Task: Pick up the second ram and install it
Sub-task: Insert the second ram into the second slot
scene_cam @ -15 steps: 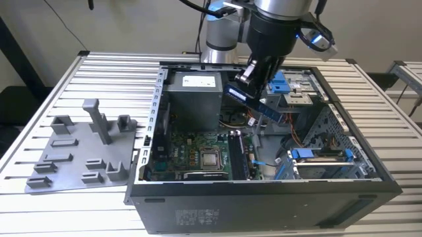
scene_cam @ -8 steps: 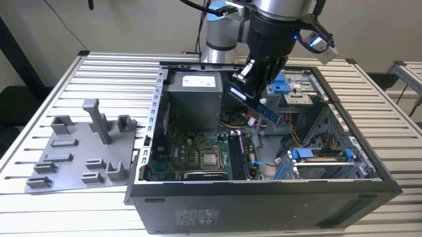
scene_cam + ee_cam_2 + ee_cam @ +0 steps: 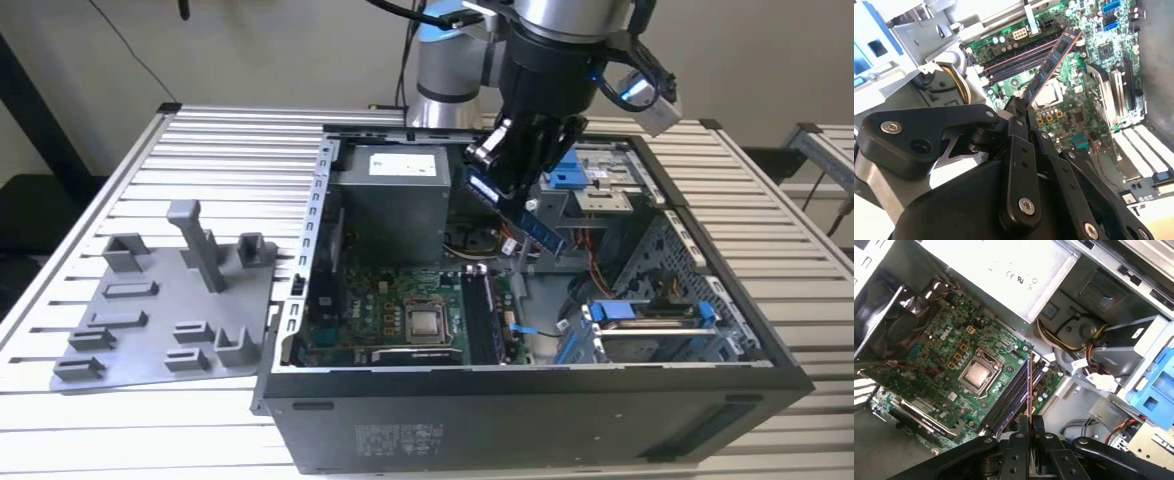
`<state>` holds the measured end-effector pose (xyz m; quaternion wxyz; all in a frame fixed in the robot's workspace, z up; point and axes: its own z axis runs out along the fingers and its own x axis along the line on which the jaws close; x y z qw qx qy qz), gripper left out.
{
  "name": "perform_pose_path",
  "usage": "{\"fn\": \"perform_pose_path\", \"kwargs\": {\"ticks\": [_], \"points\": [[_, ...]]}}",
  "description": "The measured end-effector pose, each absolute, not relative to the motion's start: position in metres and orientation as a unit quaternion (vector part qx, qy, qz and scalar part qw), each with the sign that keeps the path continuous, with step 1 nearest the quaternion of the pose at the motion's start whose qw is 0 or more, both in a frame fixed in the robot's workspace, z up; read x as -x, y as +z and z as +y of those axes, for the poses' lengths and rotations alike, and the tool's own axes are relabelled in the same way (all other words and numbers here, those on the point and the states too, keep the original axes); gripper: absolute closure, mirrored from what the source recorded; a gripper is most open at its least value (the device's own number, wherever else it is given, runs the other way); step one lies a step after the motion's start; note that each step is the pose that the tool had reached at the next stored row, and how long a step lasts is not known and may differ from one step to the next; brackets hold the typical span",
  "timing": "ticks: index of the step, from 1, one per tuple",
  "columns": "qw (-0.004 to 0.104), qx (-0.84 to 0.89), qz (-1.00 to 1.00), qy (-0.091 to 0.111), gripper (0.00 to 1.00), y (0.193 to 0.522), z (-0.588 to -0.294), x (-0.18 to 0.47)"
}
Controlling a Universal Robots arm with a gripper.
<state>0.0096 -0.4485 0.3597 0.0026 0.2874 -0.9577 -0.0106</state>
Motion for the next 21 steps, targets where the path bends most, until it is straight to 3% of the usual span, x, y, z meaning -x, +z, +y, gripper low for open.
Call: {"fn": "perform_pose_path", "kwargs": {"ticks": [21], "points": [[0.001,-0.157,-0.988,-0.011,0.86,0.3574,-0.4485,-0.0095]]}}
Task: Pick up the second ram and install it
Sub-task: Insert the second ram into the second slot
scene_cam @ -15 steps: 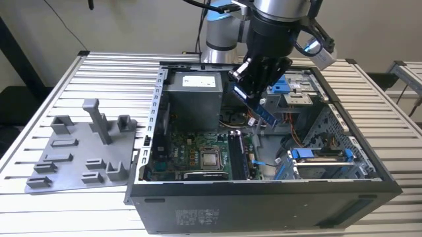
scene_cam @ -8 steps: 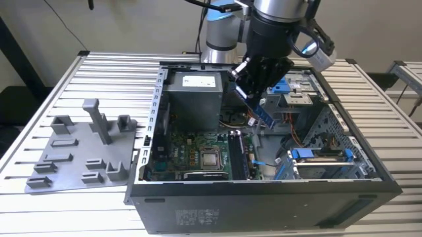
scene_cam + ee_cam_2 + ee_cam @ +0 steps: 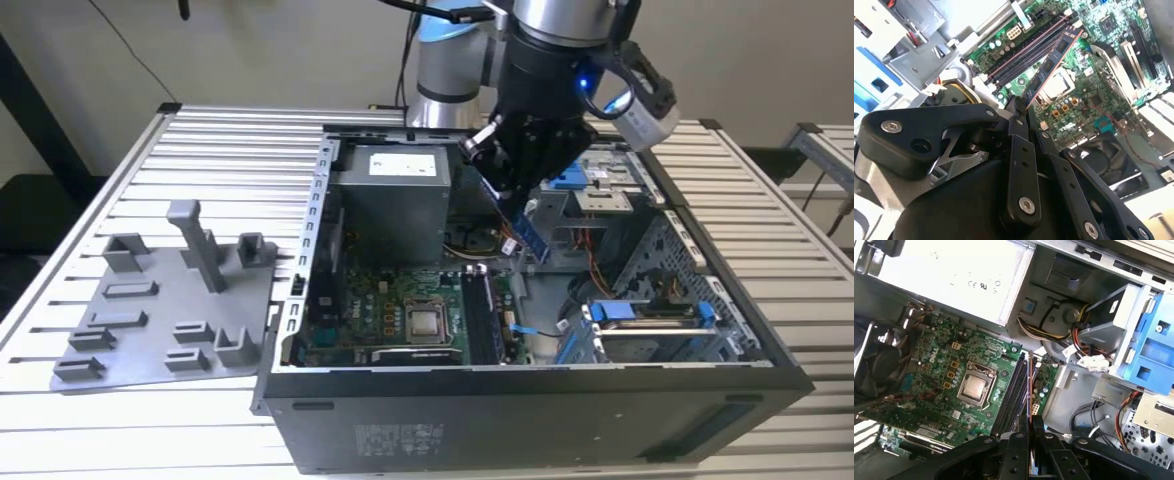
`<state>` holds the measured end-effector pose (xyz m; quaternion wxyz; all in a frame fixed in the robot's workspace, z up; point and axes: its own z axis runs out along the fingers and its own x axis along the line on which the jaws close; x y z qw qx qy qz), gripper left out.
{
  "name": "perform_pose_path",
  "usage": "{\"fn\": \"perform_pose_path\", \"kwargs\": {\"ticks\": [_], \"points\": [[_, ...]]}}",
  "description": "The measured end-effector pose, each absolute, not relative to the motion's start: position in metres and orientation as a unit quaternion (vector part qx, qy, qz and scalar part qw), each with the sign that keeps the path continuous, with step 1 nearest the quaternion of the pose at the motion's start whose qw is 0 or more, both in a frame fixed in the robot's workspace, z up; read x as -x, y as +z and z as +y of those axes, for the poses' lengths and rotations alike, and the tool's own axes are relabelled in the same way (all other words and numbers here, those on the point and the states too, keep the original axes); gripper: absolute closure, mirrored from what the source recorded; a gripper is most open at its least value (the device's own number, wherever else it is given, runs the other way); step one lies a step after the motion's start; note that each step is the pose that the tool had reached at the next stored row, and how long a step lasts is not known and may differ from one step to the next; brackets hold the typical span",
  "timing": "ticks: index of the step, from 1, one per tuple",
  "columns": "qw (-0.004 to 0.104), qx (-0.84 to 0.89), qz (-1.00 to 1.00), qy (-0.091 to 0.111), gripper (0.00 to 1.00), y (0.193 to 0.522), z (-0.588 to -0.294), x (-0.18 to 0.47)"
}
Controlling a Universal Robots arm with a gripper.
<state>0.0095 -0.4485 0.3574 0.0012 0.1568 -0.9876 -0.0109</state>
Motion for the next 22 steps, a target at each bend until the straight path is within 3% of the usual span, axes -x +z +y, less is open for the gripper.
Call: {"fn": "perform_pose_path", "kwargs": {"ticks": [22], "points": [[-0.001,0.013,-1.000,-0.011,0.86,0.3561,-0.4485,-0.0095]]}}
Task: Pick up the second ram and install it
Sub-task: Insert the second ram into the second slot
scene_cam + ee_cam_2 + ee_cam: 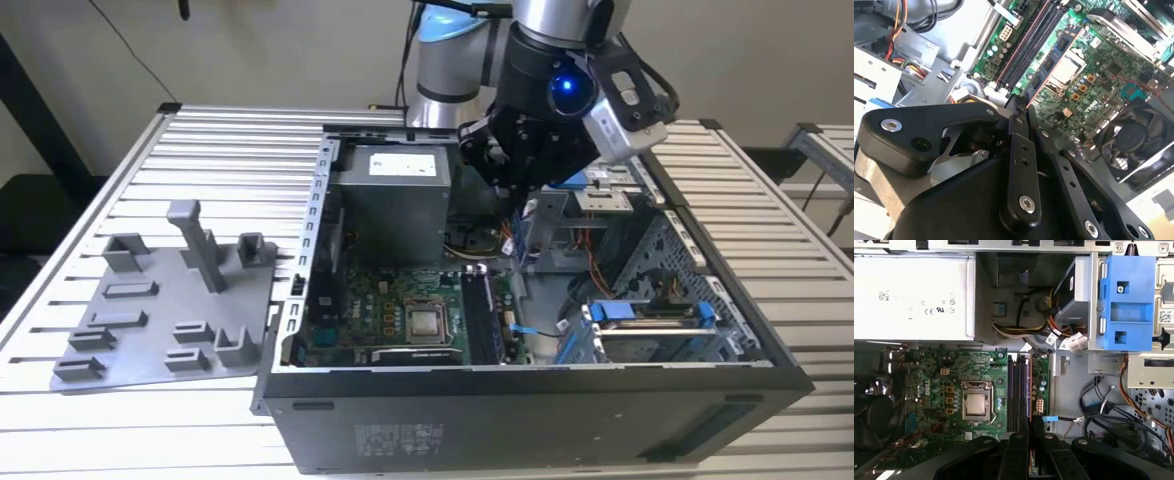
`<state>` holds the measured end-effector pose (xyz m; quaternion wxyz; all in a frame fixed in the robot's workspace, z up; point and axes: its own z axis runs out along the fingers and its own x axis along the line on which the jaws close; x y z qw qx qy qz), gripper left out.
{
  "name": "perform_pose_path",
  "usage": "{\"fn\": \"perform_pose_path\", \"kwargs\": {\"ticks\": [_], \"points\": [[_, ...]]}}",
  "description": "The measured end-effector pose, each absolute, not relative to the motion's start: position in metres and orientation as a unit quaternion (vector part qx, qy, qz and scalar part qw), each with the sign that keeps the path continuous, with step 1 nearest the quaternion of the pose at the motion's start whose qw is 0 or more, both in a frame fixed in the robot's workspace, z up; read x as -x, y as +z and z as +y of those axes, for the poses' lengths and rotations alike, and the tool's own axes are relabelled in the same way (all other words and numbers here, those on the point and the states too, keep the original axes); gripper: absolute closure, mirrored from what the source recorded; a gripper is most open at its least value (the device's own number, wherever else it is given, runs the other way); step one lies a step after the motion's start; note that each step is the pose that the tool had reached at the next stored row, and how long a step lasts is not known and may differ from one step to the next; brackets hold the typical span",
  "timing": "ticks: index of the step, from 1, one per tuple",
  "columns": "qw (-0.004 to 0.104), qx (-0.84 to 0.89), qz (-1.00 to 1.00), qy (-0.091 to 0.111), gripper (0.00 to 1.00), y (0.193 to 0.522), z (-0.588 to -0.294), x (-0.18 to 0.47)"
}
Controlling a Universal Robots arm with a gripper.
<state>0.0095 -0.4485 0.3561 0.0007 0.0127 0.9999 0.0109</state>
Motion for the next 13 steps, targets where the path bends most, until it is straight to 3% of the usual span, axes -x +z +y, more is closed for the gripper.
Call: {"fn": "perform_pose_path", "kwargs": {"ticks": [13], "points": [[0.001,-0.082,0.997,0.011,0.86,0.3555,-0.4485,-0.0096]]}}
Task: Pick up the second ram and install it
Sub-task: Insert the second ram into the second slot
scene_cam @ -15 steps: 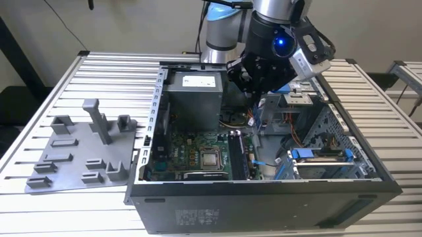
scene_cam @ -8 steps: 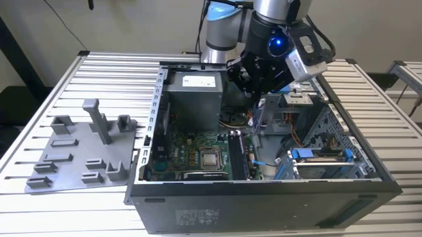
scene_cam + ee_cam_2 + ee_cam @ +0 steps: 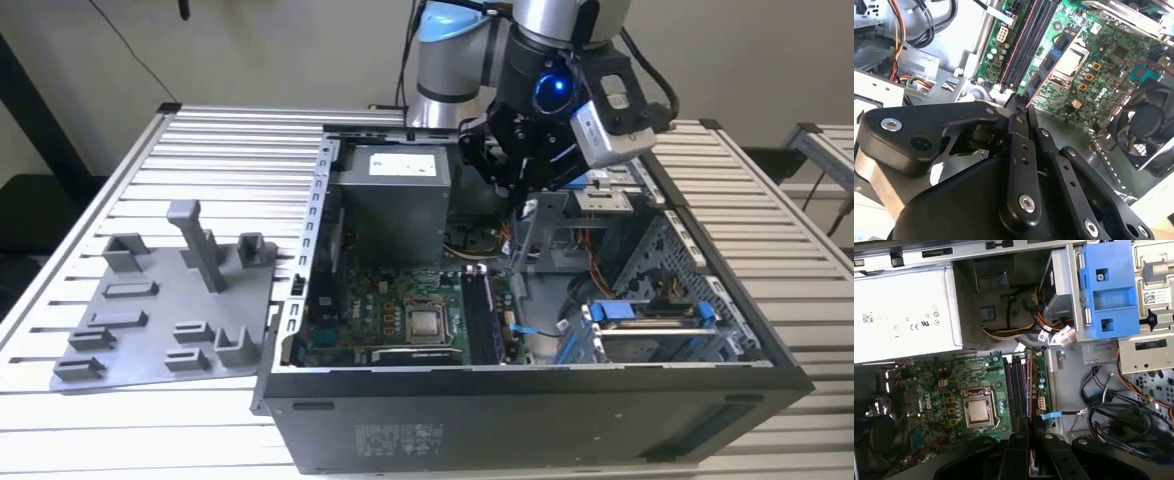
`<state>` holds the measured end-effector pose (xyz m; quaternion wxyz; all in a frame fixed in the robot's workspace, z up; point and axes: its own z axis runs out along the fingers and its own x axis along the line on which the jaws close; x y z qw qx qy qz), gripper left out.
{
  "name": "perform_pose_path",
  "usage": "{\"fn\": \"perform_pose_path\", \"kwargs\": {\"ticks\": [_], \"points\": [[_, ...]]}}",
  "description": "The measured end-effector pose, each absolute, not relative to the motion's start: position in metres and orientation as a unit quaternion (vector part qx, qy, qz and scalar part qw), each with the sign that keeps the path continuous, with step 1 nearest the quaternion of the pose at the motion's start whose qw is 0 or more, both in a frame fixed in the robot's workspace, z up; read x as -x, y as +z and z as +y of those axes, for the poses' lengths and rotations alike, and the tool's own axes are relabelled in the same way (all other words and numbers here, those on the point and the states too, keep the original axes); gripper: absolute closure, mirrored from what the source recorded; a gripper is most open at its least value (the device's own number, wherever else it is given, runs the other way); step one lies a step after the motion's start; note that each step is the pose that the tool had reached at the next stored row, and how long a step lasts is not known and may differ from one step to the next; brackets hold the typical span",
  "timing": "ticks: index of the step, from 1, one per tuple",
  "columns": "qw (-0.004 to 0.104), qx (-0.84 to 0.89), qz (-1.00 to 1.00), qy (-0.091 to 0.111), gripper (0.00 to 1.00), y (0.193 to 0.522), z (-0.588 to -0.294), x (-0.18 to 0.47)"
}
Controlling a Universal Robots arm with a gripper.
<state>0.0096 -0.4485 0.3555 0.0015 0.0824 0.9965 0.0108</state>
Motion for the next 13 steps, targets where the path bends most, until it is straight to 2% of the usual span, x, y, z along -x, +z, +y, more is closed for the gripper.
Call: {"fn": "perform_pose_path", "kwargs": {"ticks": [13], "points": [[0.002,-0.112,0.994,0.011,0.86,0.3553,-0.4485,-0.0095]]}}
